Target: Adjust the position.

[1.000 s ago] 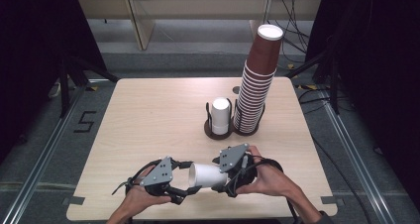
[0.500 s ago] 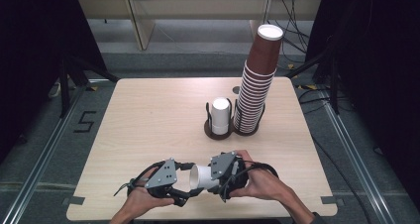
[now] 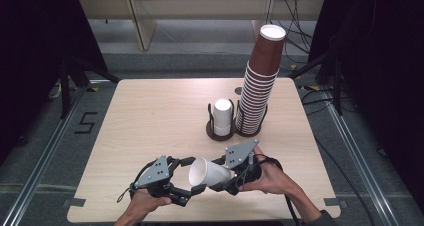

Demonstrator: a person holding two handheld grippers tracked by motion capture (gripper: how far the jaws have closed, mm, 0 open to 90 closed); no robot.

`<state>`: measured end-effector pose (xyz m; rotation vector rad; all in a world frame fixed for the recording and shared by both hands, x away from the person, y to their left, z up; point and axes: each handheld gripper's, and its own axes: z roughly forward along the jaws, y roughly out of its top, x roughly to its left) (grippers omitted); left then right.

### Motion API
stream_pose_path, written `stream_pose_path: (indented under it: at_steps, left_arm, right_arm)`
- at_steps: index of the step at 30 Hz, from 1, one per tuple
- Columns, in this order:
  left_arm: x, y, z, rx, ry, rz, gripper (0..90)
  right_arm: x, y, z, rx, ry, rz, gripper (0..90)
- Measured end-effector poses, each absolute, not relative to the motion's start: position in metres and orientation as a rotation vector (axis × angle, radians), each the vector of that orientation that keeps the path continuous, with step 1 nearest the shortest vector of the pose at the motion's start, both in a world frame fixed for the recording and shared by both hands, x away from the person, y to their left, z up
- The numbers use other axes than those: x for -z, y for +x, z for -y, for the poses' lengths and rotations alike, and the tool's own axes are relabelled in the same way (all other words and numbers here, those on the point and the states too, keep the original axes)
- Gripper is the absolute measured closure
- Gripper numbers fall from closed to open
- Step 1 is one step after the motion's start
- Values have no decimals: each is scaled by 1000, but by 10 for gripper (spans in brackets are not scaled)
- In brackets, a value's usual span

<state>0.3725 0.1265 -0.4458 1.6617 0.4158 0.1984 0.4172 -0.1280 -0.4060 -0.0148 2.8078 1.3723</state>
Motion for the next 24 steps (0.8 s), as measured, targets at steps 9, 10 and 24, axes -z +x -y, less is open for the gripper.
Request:
stream_pose_path:
  at_steps: [9,10,24]
  left_arm:
    - [445,371,-124,-206,1621,-410,189]
    - [445,371,-124,-206,1619,-410,192]
    - [442,375,-131,-209,1589,-455,244]
  right_arm:
    - [408,418,127,-1435,-3,-2787,317]
    - [408,418,127,-1437,1,-2788,317]
    - [414,420,127,-1404,112,-2799,196]
